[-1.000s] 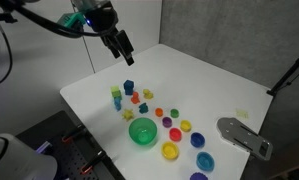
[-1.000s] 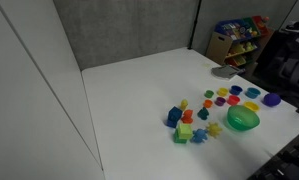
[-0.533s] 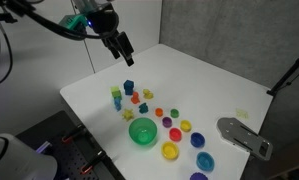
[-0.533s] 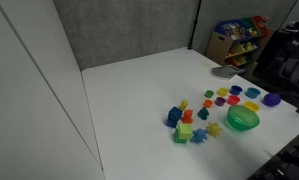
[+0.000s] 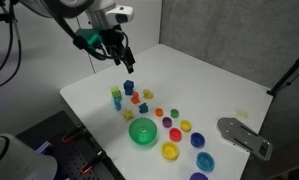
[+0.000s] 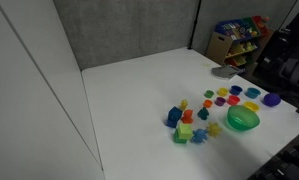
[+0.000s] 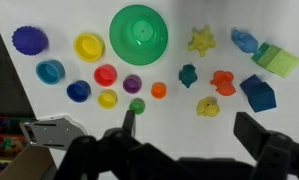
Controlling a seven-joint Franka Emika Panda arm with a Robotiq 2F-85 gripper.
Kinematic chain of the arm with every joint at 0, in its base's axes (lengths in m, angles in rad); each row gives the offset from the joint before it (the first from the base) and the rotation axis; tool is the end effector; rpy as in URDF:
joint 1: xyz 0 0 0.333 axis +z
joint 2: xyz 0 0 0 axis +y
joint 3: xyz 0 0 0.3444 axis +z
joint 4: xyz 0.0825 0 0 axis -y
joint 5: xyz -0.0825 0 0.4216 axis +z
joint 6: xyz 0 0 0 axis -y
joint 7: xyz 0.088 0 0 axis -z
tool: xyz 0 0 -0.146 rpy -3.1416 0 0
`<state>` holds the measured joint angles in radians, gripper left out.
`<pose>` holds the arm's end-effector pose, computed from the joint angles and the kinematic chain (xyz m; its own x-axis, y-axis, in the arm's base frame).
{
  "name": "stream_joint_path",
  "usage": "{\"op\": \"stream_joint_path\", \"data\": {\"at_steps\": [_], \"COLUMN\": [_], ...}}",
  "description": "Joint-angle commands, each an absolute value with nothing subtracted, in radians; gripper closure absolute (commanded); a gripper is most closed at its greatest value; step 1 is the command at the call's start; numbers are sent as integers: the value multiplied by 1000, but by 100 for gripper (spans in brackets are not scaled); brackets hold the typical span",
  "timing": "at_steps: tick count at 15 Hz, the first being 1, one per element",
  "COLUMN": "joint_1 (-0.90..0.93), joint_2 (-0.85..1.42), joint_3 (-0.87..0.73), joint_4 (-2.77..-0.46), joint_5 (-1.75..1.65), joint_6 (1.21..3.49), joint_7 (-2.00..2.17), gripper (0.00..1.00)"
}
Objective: Put the light blue toy elephant in the green bowl
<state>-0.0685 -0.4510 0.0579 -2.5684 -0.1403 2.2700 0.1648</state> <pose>0.4365 -0.0132 0.3997 0.9825 -0.0856 0.1654 -0.1060 -0.9872 0.1188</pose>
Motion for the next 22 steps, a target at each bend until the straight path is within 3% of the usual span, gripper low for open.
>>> {"op": "stream_joint_path", "data": {"at_steps": [1, 12, 22], "joint_1": [-48, 68, 79], "joint_2": [-346, -69, 33], "joint_3": [63, 73, 77], "joint_4": [-2554, -2588, -2544], "joint_5": [-117, 72, 54], "joint_6": [2316, 2537, 2560], "joint_7": [188, 103, 45], "gripper": [0, 0, 0]}}
